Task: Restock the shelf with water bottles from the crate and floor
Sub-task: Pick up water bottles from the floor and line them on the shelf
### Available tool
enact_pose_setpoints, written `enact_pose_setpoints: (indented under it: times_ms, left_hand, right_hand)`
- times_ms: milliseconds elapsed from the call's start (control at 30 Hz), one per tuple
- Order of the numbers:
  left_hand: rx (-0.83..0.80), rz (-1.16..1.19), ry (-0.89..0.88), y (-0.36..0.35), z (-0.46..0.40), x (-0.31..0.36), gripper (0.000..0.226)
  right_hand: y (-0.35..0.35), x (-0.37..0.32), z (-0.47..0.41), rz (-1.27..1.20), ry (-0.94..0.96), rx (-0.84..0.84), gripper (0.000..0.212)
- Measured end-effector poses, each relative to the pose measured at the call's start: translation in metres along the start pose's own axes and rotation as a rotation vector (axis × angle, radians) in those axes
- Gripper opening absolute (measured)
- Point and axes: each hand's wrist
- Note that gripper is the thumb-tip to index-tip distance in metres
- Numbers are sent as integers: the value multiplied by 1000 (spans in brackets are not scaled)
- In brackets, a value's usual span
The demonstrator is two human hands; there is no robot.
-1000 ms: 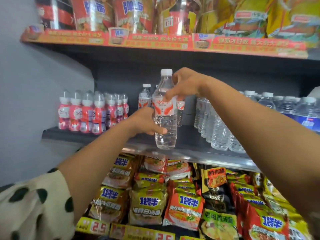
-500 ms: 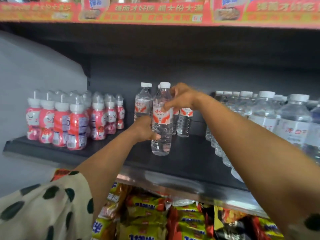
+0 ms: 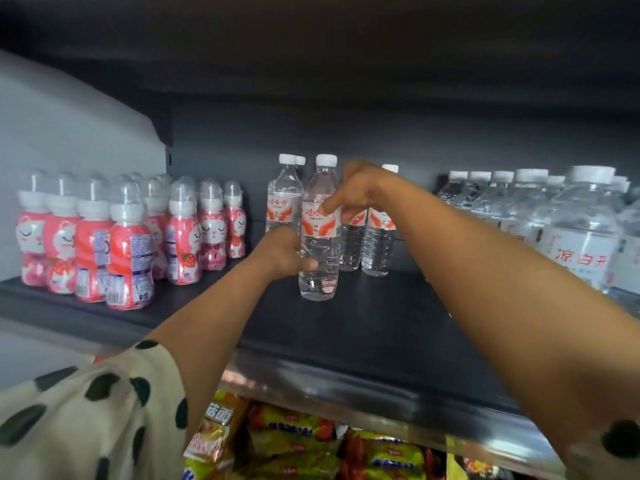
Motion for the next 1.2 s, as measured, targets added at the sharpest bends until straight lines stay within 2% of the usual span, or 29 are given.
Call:
enact_pose_setpoints:
  times_ms: [167,300,533,800,1200]
  left_hand:
    - [48,-96,26,-3,-25,-7,18]
    - [90,-162,77,-6,-44,-11,34]
    - [200,-228,151,-9,-60,-11,40]
    - [281,-210,181,-12,-70,-15,37]
    - [314,-243,200,-14,-67,-11,43]
  right_hand:
    - [-5,10,-21,-42,7,33,39]
    - [-9,15,-35,-7,14,55,41]
    - [-14,19,-51,-29,27,104,53]
    - [-16,19,-61,-24,14,138,39]
    - [-18,13,-54,59,27,131,40]
Point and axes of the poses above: each hand's wrist, its own z-axis away from the middle knuckle, its own y-axis out of the back of the hand, x = y × z, and after that the axes turned 7 degrees about -x, right-handed
